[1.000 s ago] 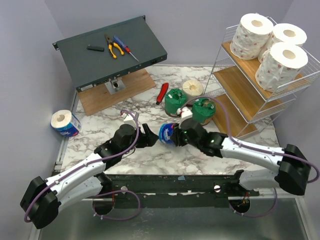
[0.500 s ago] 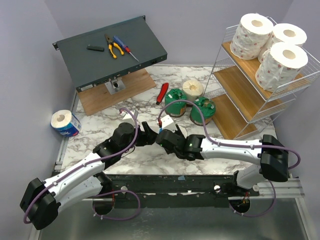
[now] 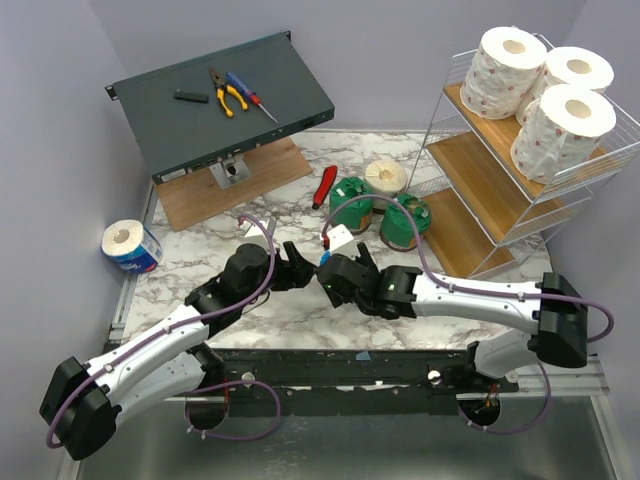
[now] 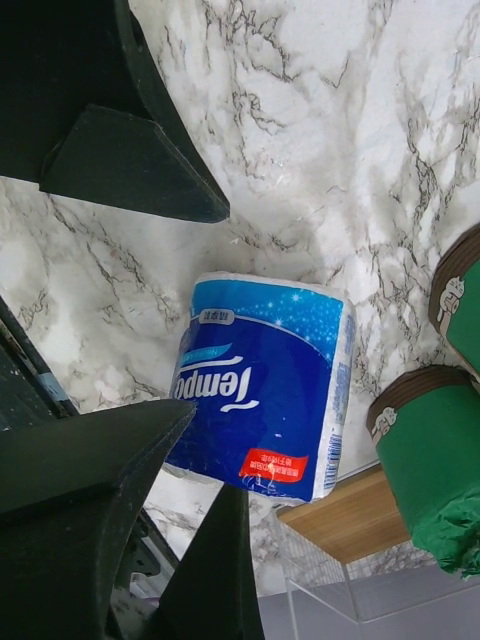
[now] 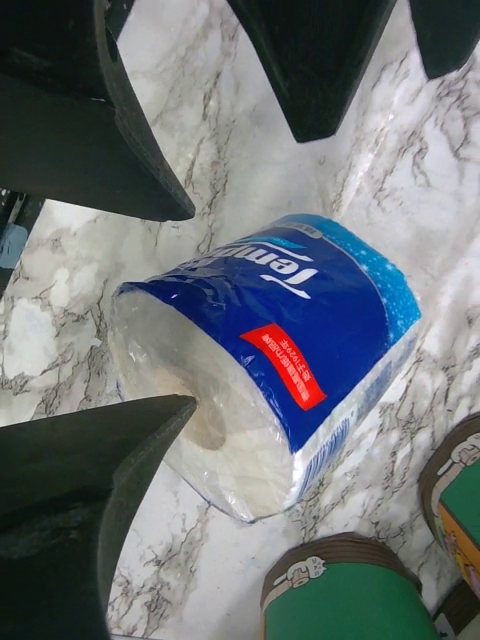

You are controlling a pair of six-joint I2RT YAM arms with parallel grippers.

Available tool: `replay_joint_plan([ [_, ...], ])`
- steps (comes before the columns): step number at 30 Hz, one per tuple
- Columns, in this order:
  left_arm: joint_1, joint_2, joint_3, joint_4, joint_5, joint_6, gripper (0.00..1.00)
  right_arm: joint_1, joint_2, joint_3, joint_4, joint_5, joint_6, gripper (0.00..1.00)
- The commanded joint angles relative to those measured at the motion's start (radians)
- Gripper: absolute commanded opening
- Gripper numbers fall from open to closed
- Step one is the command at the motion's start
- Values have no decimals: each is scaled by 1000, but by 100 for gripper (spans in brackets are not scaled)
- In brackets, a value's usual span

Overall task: Place and organize the paper towels onto the shelf
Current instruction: Adjust the paper towel at the center of the board, then pick up the paper towel from the center of the board.

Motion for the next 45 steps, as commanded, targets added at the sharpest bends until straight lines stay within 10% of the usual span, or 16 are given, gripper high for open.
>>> replay_joint_plan([
  [1, 7, -5, 31, -10, -15, 17, 74, 4, -77, 48, 22, -37, -2, 74],
  [18, 8, 15, 97, -53, -2, 65, 74, -25, -357, -198, 132, 125, 138, 75],
  [31, 38, 161, 258, -244, -71, 54, 71, -25, -647, -604, 369, -40, 210, 71],
  [45, 110, 424, 464, -357, -21, 84, 62, -24, -581, -728, 502, -159, 239, 68],
])
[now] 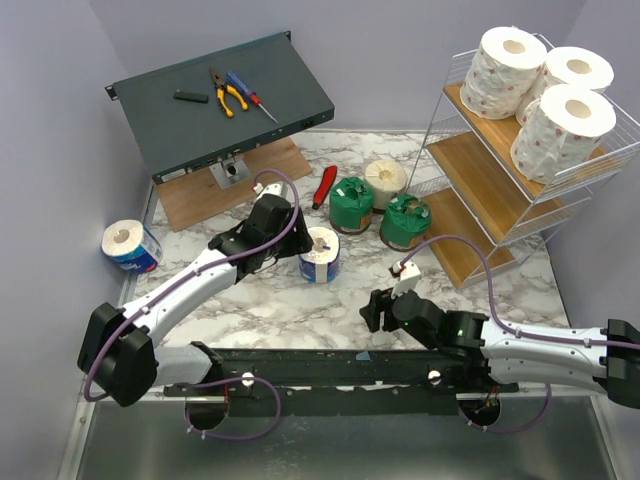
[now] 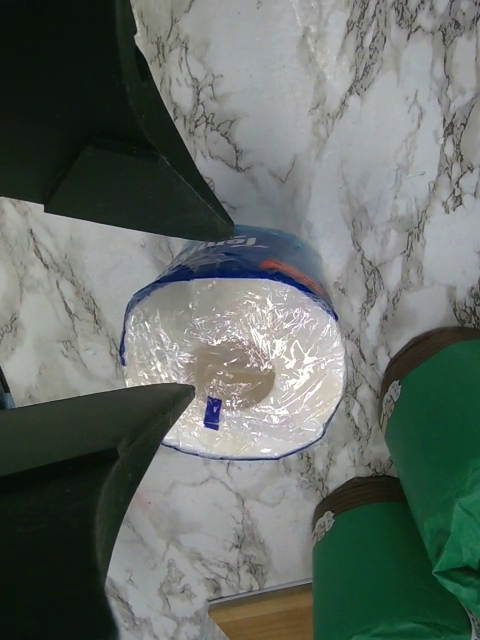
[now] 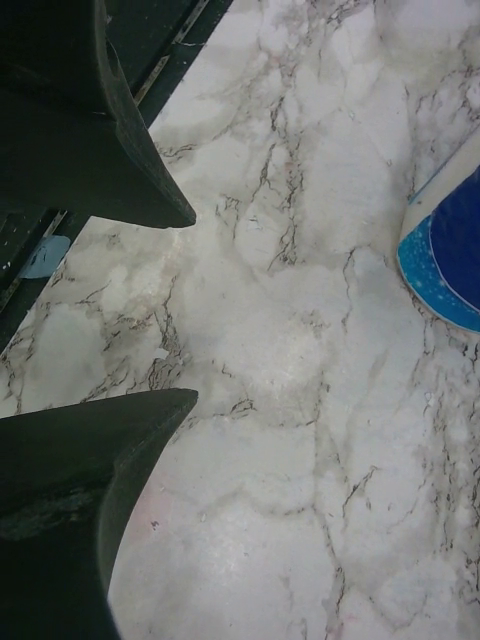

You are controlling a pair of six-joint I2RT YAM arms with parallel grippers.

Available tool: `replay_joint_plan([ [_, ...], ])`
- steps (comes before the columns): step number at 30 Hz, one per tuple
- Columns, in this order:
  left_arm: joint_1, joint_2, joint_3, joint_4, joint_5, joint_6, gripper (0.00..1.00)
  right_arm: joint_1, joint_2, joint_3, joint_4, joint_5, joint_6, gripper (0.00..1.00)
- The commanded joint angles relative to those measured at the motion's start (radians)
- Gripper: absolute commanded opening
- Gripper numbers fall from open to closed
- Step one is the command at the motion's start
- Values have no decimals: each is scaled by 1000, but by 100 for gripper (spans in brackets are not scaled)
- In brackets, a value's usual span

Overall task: Place and organize the paper towels onto the shelf
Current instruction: Pick up the paper towel from the center of the board.

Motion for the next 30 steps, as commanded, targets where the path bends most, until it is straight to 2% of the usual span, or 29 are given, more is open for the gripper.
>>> replay_joint_plan([
  [1, 2, 69, 64, -57, 19, 33, 63, 0, -1, -29, 71, -43, 18, 68],
  [9, 2, 163, 101, -47, 47, 32, 61, 0, -8, -33, 72, -52, 15, 67],
  [19, -2, 204, 89, -24, 65, 26, 59, -1, 15, -32, 74, -58, 8, 67],
  [22, -6, 206, 85, -18, 65, 24, 52, -1, 25, -32, 108, -61, 3, 67],
  [25, -10, 205, 90, -16, 72, 24, 36, -1, 28, -32, 110, -64, 2, 67],
  [27, -11, 195, 96, -20, 73, 23, 29, -1, 25, -31, 109, -66, 2, 67],
  [30, -11, 165, 114, -39, 64, 27, 23, -1, 18, -34, 106, -66, 1, 67],
])
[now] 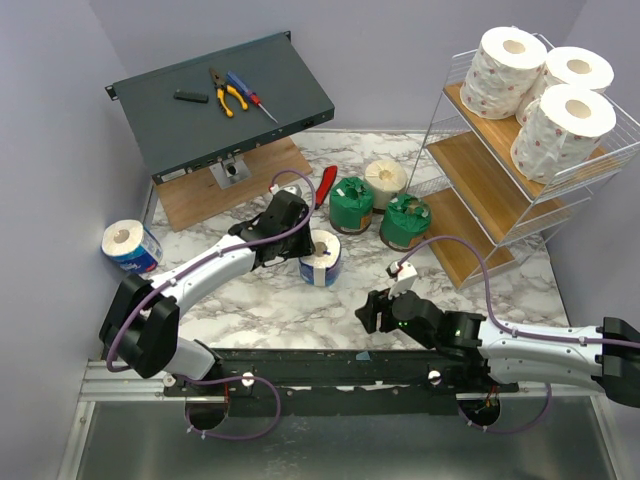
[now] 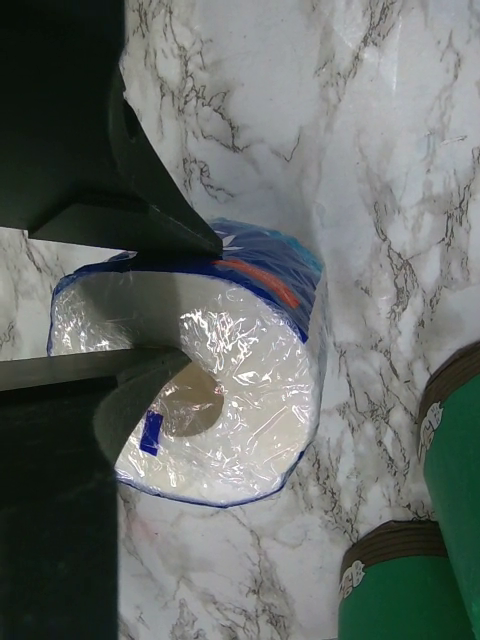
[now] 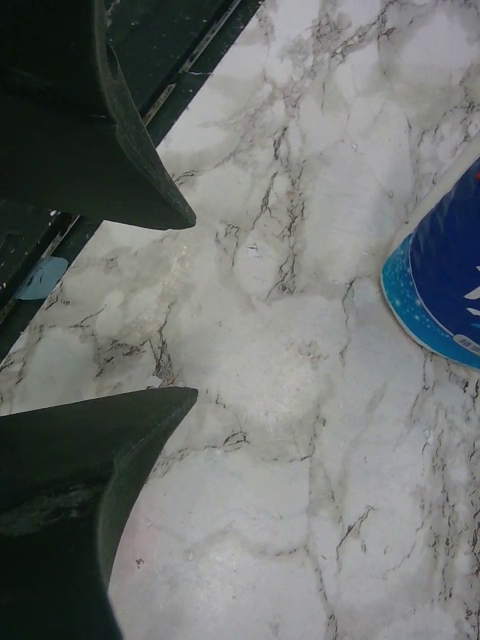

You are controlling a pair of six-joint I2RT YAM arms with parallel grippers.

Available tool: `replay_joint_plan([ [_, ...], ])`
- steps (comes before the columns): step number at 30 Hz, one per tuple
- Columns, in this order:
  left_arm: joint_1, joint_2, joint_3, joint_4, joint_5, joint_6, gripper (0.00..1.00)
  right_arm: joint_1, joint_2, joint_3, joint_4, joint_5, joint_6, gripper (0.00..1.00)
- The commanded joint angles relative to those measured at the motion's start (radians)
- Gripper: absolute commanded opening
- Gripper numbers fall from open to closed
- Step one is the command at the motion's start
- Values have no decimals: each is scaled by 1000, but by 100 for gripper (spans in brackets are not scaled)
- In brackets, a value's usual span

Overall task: Place and organize the paper towels onto the shelf
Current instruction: Pick up the paper towel from the center of the board.

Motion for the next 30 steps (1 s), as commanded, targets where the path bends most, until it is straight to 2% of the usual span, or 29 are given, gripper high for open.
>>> replay_joint_plan([
  [1, -5, -44, 47, -30, 5, 11, 22, 0, -6, -15, 21, -11, -1, 67],
  [7, -5, -110, 131, -81, 7, 19, 20, 0, -2, -12, 20, -17, -5, 67],
  [13, -7, -123, 289, -113, 38, 27, 19, 2, 33, 0, 3, -73, 12, 65],
  [20, -10, -38, 529, -139, 91, 41, 18, 1, 124, 50, -98, -110, 67, 64],
  [30, -66, 152, 872, -157, 130, 33, 18, 4, 229, 74, -99, -138, 116, 64],
])
